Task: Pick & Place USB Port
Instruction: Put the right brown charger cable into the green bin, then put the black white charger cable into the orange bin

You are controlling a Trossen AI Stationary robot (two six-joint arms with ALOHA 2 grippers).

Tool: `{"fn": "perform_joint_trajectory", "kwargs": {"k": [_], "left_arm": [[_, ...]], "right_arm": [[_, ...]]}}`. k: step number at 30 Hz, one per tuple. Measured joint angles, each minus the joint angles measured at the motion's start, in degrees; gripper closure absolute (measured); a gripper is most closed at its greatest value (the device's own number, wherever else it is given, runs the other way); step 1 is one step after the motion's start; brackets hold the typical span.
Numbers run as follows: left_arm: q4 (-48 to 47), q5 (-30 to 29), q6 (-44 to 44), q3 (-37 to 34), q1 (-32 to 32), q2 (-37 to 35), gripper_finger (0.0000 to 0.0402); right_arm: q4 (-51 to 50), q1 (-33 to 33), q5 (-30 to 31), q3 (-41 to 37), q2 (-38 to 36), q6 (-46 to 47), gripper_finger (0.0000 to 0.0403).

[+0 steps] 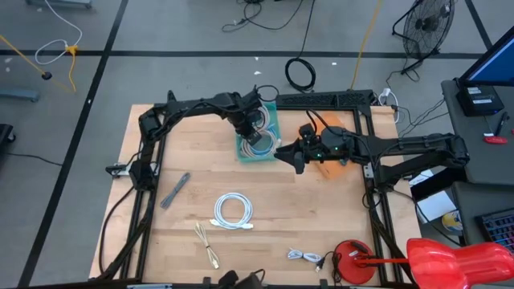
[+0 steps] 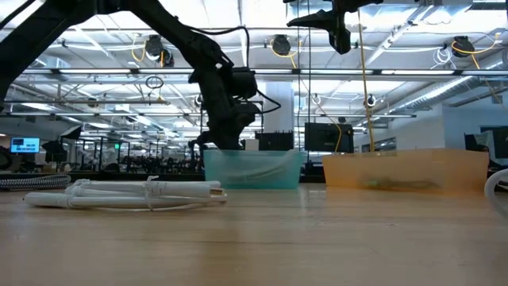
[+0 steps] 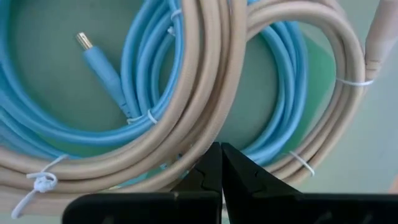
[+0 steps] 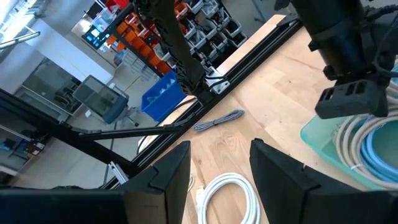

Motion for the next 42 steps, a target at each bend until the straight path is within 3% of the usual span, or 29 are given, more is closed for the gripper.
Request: {"fn": "perform_joint_trajectory", "kwargs": {"k": [7, 13, 19, 29, 34, 42], "left_arm": [[0.7, 0.7, -0.2, 0.0, 1.1, 0.0, 0.0402], [-0.6, 6.7, -0.9, 0.0, 1.3, -1.5, 0.0402], [1.8, 14.4, -0.9, 0.0, -0.5, -7.7, 0.0402], [3.1, 14.8, -2.9, 0.0, -8.0, -23.8, 0.0401], [1.6, 11.0, -7.1, 0.0, -15.7, -29.1, 0.0400], [-2.0, -7.4, -21.2, 0.0, -33.5, -30.3, 0.0400]], "right_arm": [[0.0, 0.0, 0.0, 0.0, 0.0, 0.0, 0.0248], [0.0, 0.0, 0.0, 0.0, 0.0, 0.6, 0.0248], [0.1, 0.0, 0.0, 0.0, 0.0, 0.6, 0.0248], [0.4, 0.1, -5.2, 0.0, 0.0, 2.6, 0.0248], [0.4, 1.1, -12.5, 0.0, 0.0, 4.1, 0.0248], [-0.1, 5.1, -18.6, 0.0, 0.0, 4.0, 0.0248]]}}
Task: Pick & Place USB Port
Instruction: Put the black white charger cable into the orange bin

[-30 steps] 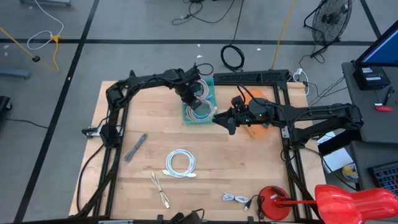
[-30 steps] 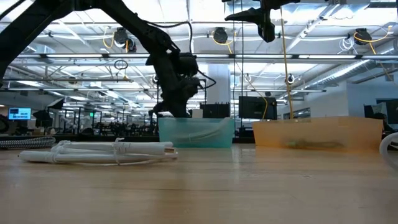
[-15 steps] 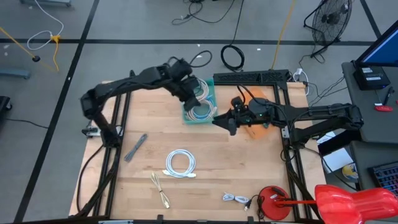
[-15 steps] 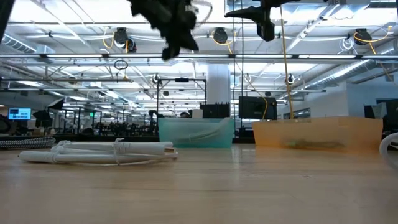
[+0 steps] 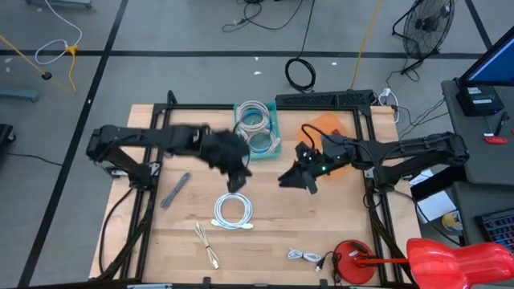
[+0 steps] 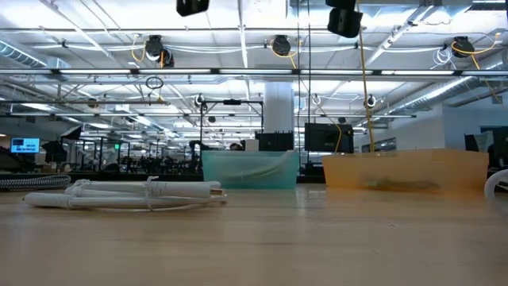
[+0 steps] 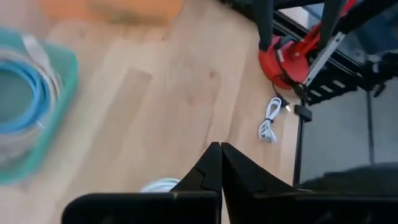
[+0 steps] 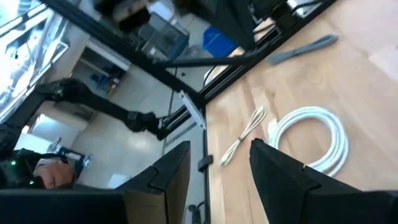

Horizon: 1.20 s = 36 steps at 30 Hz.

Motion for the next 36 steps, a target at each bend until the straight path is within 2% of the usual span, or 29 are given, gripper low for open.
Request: {"fn": "perform_joint_trajectory", "kwargs": {"k": [4, 7, 11, 14, 17, 19, 21, 29, 36], "left_arm": [[-2.0, -10.0, -12.1, 0.0, -7.6, 2.2, 0.0399], [-6.0, -15.0, -23.9, 0.0, -12.0, 4.3, 0.0398], [-14.4, -19.0, -42.7, 0.0, -17.1, 7.5, 0.0400], [-21.6, -21.3, -51.8, 0.0, -20.3, 9.3, 0.0397], [-33.8, -23.5, -60.1, 0.0, -22.2, 10.6, 0.0396], [-41.6, -23.0, -64.6, -1.4, -22.8, 10.9, 0.0399], [-42.5, -20.8, -66.6, -4.6, -22.5, 10.5, 0.0399], [-26.3, -10.4, -68.9, -29.0, -21.3, 2.0, 0.0398], [-25.4, -8.0, -76.5, -42.7, -19.0, -10.6, 0.0396]], "right_arm": [[-1.4, 2.9, -2.5, 0.0, 0.0, -0.7, 0.0248], [-3.1, 5.8, -2.6, 0.0, 0.0, -1.7, 0.0248], [-5.2, 9.7, -2.3, 0.0, 0.0, -3.2, 0.0248], [-6.9, 12.2, -0.7, 0.0, 0.0, -3.3, 0.0248], [-6.6, 14.5, -0.6, 0.0, 0.0, -3.0, 0.0248], [-6.4, 15.9, -0.4, 0.0, 0.0, -3.0, 0.0248], [-6.6, 17.1, 0.8, 0.0, 0.0, -3.0, 0.0248], [-6.1, 20.7, 6.4, 0.0, 0.0, -2.9, 0.0248], [-6.3, 22.8, 10.0, 0.0, 0.0, -2.5, 0.0248]]}}
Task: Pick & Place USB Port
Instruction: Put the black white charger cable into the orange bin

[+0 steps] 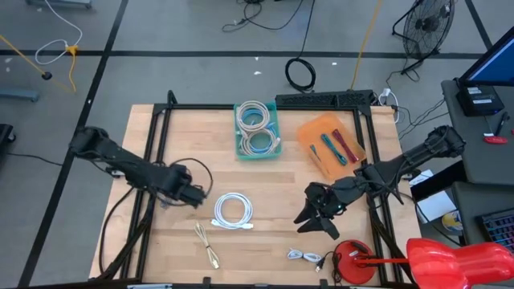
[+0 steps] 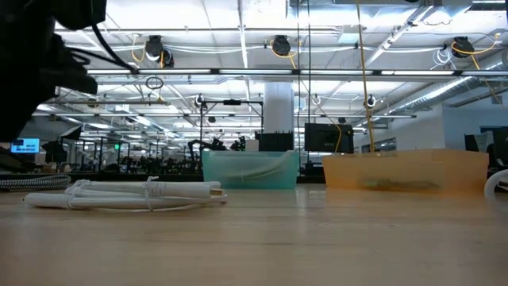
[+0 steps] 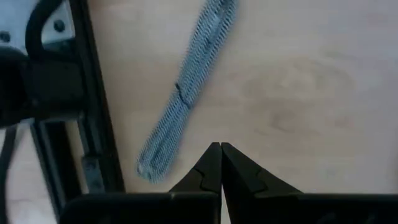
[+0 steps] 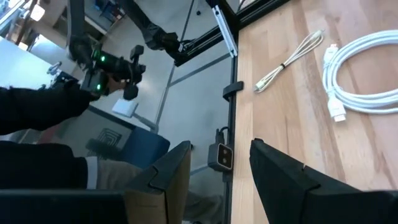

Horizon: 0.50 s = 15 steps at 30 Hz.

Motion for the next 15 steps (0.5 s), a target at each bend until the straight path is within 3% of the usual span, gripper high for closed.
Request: {"fn": "perform_joint_trajectory", "kwargs": {"k": [3, 6, 11, 15], "left_arm": [[4.3, -0.3, 1.0, -4.2, 1.5, -5.0, 0.0382], [8.8, 0.4, 2.7, -8.2, 2.8, -8.4, 0.0341], [8.9, 0.3, 4.1, -11.2, 3.2, -9.3, 0.0253], [9.6, -0.8, 4.2, -11.4, 3.5, -8.6, 0.0211]], "right_arm": [[0.1, 0.2, 1.3, 0.0, 0.0, 0.4, 0.0248], [0.2, 0.2, 1.7, 0.0, 0.0, 0.6, 0.0248], [0.3, 0.2, 3.0, 0.0, 0.0, 0.7, 0.0248], [0.3, 0.1, 3.0, 0.0, 0.0, 0.7, 0.0248]]}}
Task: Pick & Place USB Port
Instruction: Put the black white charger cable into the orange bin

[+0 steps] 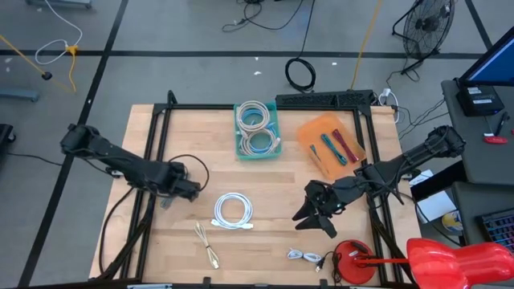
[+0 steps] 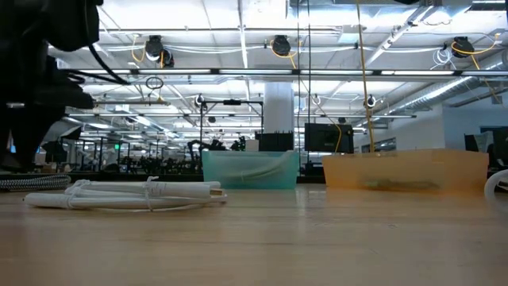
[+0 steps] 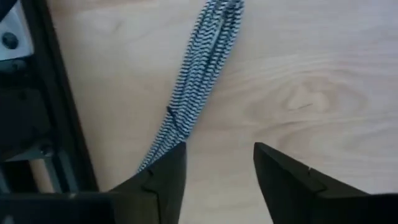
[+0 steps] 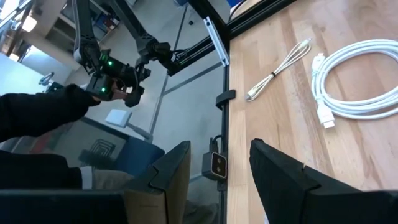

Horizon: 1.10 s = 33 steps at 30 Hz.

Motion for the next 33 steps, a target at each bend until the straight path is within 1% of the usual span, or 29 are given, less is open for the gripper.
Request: {"fn": "perform_joint_trajectory", "kwargs": {"k": [4, 10, 14, 16, 18, 20, 22, 23, 27, 28, 31, 33], "left_arm": [[0.1, 0.7, 1.6, -0.2, 0.0, 3.4, 0.0203], [0.7, 4.0, 5.9, -0.4, 0.2, 12.1, 0.0220], [7.6, 7.0, 9.0, -2.7, 1.5, 14.7, 0.0239], [10.0, 7.5, 8.9, -3.6, 1.9, 14.7, 0.0255], [10.7, 7.9, 8.4, -3.7, 2.6, 14.7, 0.0278], [10.9, 7.6, 8.7, -3.4, 3.2, 14.1, 0.0315], [11.4, 7.7, 9.3, -3.3, 4.1, 13.0, 0.0364], [11.6, 7.9, 9.2, -3.3, 4.5, 12.3, 0.0380], [13.6, 7.8, 7.3, -3.3, 5.5, 9.0, 0.0386], [14.0, 7.0, 7.1, -2.8, 5.5, 7.9, 0.0389], [14.6, 3.0, 6.3, -0.3, 5.1, 4.1, 0.0391], [15.0, -1.6, 6.2, 2.0, 4.7, 1.7, 0.0391]], "right_arm": [[0.0, 0.0, 0.1, 0.0, 0.0, 0.0, 0.0248], [0.0, 0.0, 0.0, 0.0, 0.0, 0.8, 0.0248], [0.0, 0.1, -0.1, 0.0, 0.0, 1.8, 0.0248], [0.0, 0.1, -0.2, 0.0, 0.0, 1.9, 0.0248], [0.0, 0.1, -0.3, 0.0, 0.0, 2.1, 0.0248], [0.0, 0.1, -0.4, 0.0, 0.0, 2.1, 0.0248], [0.0, 0.2, -0.4, 0.0, 0.0, 2.1, 0.0248], [0.0, 0.2, -0.4, 0.0, 0.0, 2.1, 0.0248], [0.0, 0.1, -0.4, 0.0, 0.0, 2.0, 0.0248], [0.0, 0.2, -0.3, 0.0, 0.0, 2.0, 0.0248], [0.4, 0.0, -0.2, 0.0, 0.0, 2.0, 0.0248], [1.6, -0.3, -0.2, 0.0, 0.0, 2.0, 0.0248]]}}
